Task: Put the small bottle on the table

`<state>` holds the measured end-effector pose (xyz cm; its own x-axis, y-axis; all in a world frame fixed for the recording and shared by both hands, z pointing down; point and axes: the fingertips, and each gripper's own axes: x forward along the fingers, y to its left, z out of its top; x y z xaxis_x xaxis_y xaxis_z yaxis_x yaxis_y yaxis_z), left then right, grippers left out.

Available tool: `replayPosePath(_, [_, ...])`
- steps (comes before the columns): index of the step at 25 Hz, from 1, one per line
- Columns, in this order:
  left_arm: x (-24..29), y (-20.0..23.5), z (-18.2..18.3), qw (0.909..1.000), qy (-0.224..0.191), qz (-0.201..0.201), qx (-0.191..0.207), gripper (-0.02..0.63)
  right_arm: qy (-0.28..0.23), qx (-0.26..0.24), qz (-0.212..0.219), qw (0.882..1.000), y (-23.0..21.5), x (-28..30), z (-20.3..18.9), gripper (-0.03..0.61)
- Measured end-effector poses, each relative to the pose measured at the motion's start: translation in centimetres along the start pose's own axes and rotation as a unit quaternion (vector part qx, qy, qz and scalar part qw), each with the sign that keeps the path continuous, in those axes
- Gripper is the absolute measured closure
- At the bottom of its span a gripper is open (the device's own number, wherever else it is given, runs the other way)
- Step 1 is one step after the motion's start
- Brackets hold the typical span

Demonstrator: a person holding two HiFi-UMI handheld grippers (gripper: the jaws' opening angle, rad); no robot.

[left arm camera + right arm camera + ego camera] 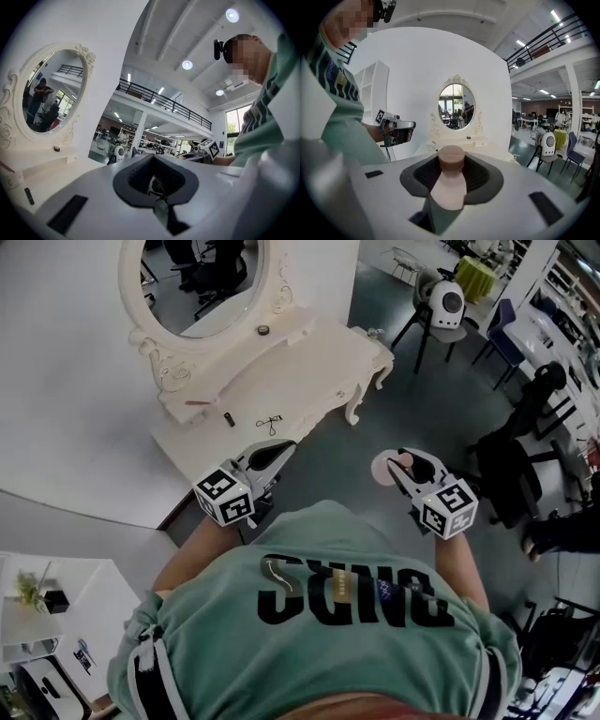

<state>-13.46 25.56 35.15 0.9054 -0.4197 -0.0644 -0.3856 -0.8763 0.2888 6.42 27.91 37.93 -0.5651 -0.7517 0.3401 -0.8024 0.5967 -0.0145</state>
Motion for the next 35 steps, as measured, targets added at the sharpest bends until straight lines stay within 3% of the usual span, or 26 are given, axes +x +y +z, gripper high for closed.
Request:
replayPosePath(21, [7.7,-8.3,-3.1,1.0,-0.002,-0.003,0.001,0.606,-0.008,-0.034,0.032,0.999,-3.6,-8.1,-1.4,0.451])
replayPosePath(28, [9.0,-6.1,-3.3,1.0,0.003,-0.002,-0.007,0.606,-0.006,-0.022,0.031,0.999,-5.5,-6.3,-1.9,0.451])
replayPosePath(35, [11.3,0.2,-2.2,0.9996,0.001,-0.026,-0.012,0.606,0.004,-0.014,0.016,1.0,-8.3,-0.8,-0.7,0.451])
